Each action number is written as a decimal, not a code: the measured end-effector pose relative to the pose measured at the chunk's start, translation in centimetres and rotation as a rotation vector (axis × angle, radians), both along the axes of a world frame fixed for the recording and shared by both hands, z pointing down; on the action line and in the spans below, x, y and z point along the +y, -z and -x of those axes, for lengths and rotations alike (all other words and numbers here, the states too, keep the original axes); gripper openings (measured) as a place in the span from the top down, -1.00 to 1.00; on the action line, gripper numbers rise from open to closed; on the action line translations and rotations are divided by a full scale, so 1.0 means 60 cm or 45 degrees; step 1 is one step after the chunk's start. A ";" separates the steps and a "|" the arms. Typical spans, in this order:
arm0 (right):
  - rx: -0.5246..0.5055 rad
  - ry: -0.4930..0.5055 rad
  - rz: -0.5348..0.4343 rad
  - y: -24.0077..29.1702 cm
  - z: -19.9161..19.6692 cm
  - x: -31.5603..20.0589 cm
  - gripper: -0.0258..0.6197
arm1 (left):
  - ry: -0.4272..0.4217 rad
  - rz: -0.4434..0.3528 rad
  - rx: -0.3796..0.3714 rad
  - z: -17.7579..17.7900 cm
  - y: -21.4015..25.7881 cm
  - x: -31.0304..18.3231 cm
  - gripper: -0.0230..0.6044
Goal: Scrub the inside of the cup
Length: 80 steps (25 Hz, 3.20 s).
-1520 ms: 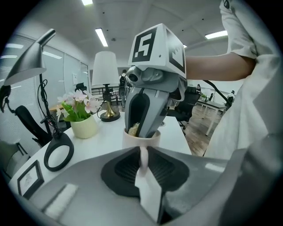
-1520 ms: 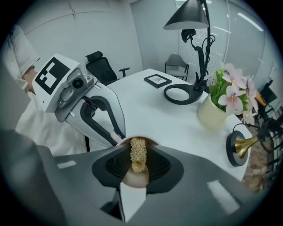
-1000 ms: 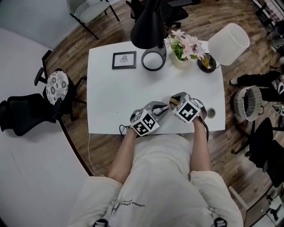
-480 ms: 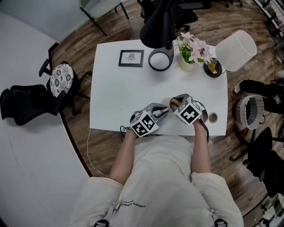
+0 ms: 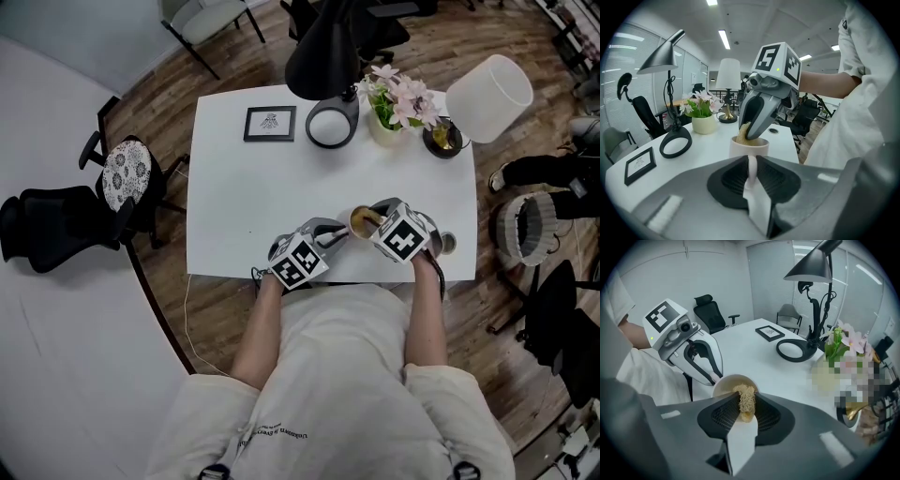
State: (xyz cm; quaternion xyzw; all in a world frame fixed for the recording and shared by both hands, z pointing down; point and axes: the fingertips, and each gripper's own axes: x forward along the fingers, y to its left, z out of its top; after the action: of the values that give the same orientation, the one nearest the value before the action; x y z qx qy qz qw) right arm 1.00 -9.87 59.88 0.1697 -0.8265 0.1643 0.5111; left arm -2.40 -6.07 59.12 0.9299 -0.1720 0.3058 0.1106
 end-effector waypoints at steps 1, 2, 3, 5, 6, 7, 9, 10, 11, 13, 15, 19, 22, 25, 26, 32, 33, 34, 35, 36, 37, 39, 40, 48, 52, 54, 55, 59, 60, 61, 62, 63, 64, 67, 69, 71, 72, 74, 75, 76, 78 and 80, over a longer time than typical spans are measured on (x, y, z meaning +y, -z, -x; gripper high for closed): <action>0.001 -0.002 0.003 0.002 -0.004 0.002 0.57 | 0.003 -0.003 -0.001 -0.001 0.000 -0.001 0.75; 0.001 -0.004 0.006 0.003 -0.008 0.003 0.57 | 0.006 -0.006 0.000 -0.002 0.000 -0.003 0.75; 0.000 -0.005 0.012 0.005 -0.011 0.004 0.57 | 0.010 -0.009 0.002 -0.003 0.001 -0.005 0.76; -0.001 -0.001 0.024 0.007 -0.015 0.008 0.57 | 0.020 -0.011 0.010 -0.004 0.002 -0.009 0.76; -0.001 0.005 0.032 0.007 -0.016 0.012 0.57 | 0.024 -0.011 0.011 -0.004 0.003 -0.010 0.76; -0.002 0.012 0.041 0.007 -0.017 0.015 0.57 | 0.026 -0.011 0.010 -0.005 0.004 -0.010 0.76; -0.003 0.022 0.058 0.006 -0.020 0.023 0.57 | 0.029 -0.012 0.009 -0.007 0.004 -0.009 0.76; -0.003 0.027 0.066 0.006 -0.020 0.027 0.57 | 0.031 -0.012 0.009 -0.007 0.004 -0.008 0.76; -0.003 0.036 0.073 0.007 -0.020 0.031 0.57 | 0.033 -0.014 0.009 -0.008 0.005 -0.008 0.76; -0.004 0.064 0.087 0.007 -0.018 0.038 0.57 | 0.034 -0.022 0.008 -0.009 0.005 -0.006 0.76; -0.008 0.092 0.107 0.006 -0.016 0.046 0.57 | 0.035 -0.026 0.002 -0.010 0.006 -0.004 0.76; -0.045 0.135 0.146 0.007 -0.004 0.059 0.58 | 0.038 -0.034 -0.011 -0.011 0.007 -0.001 0.76; -0.052 0.169 0.143 0.010 0.002 0.064 0.58 | 0.040 -0.052 -0.028 -0.012 0.007 0.002 0.76; -0.056 0.207 0.126 0.015 0.008 0.062 0.58 | 0.037 -0.071 -0.040 -0.014 0.008 0.003 0.76; -0.064 0.209 0.125 0.016 0.010 0.061 0.58 | 0.033 -0.074 -0.043 -0.015 0.008 0.004 0.76; -0.113 0.142 0.151 0.008 0.018 0.055 0.58 | 0.006 -0.083 -0.048 -0.016 0.006 0.015 0.76; -0.127 0.121 0.155 0.006 0.019 0.051 0.58 | 0.000 -0.087 -0.054 -0.017 0.006 0.016 0.76; -0.143 0.096 0.158 0.005 0.020 0.047 0.58 | -0.007 -0.091 -0.059 -0.017 0.006 0.016 0.76; -0.156 0.070 0.159 0.003 0.021 0.041 0.58 | -0.015 -0.093 -0.062 -0.018 0.006 0.015 0.76; -0.166 0.046 0.160 0.002 0.021 0.036 0.58 | -0.022 -0.095 -0.063 -0.019 0.006 0.015 0.76; -0.171 0.023 0.159 0.001 0.020 0.032 0.58 | -0.028 -0.093 -0.064 -0.020 0.006 0.015 0.76; -0.167 -0.010 0.147 0.000 0.017 0.026 0.58 | -0.037 -0.086 -0.060 -0.021 0.006 0.017 0.76; -0.159 -0.021 0.135 0.000 0.015 0.023 0.58 | -0.041 -0.082 -0.058 -0.022 0.007 0.017 0.76; 0.034 0.067 0.073 -0.007 0.004 0.017 0.58 | -0.061 -0.070 -0.067 -0.019 0.005 0.020 0.76; 0.109 0.142 0.095 -0.012 0.008 0.028 0.58 | -0.046 -0.059 -0.072 -0.013 0.002 0.017 0.76; 0.128 0.160 0.097 -0.016 0.008 0.032 0.58 | -0.031 -0.056 -0.071 -0.011 0.000 0.015 0.76; 0.136 0.168 0.099 -0.018 0.008 0.034 0.58 | -0.024 -0.056 -0.068 -0.011 -0.001 0.015 0.76; 0.160 0.208 0.110 -0.022 0.010 0.043 0.58 | 0.001 -0.054 -0.063 -0.008 -0.002 0.012 0.76; 0.162 0.216 0.115 -0.022 0.011 0.045 0.58 | 0.005 -0.055 -0.063 -0.008 -0.002 0.011 0.76; 0.164 0.224 0.122 -0.023 0.011 0.047 0.58 | 0.008 -0.058 -0.063 -0.008 -0.001 0.010 0.76; 0.164 0.230 0.130 -0.024 0.012 0.049 0.58 | 0.008 -0.063 -0.065 -0.008 0.000 0.010 0.76; 0.162 0.234 0.140 -0.025 0.013 0.050 0.58 | 0.007 -0.068 -0.067 -0.009 0.001 0.010 0.76; 0.158 0.236 0.151 -0.026 0.013 0.052 0.58 | 0.004 -0.072 -0.069 -0.010 0.002 0.010 0.76; 0.126 0.229 0.191 -0.029 0.015 0.053 0.59 | -0.004 -0.082 -0.080 -0.011 0.002 0.011 0.76; 0.087 0.212 0.220 -0.031 0.017 0.052 0.59 | -0.010 -0.091 -0.088 -0.012 0.001 0.011 0.76; 0.031 0.188 0.246 -0.032 0.020 0.051 0.59 | -0.017 -0.099 -0.091 -0.015 0.001 0.011 0.76; 0.000 0.174 0.255 -0.031 0.022 0.051 0.59 | -0.020 -0.101 -0.090 -0.016 0.001 0.012 0.76; -0.076 0.128 0.268 -0.027 0.024 0.047 0.59 | -0.021 -0.099 -0.083 -0.019 0.002 0.013 0.76; -0.120 0.095 0.274 -0.025 0.026 0.044 0.59 | -0.018 -0.096 -0.077 -0.019 0.002 0.013 0.76; -0.162 0.062 0.280 -0.024 0.027 0.042 0.60 | -0.012 -0.094 -0.070 -0.019 0.002 0.012 0.76; -0.228 0.004 0.285 -0.024 0.027 0.039 0.59 | 0.005 -0.088 -0.051 -0.020 0.004 0.010 0.76; -0.272 -0.050 0.277 -0.022 0.026 0.035 0.59 | 0.011 -0.084 -0.037 -0.021 0.007 0.009 0.76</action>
State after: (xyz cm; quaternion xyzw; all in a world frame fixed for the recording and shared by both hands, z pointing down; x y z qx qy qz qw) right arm -0.56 -7.75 61.22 0.1111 -0.8500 0.2800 0.4321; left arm -1.13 -5.54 58.69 0.9278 -0.1875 0.3129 0.0787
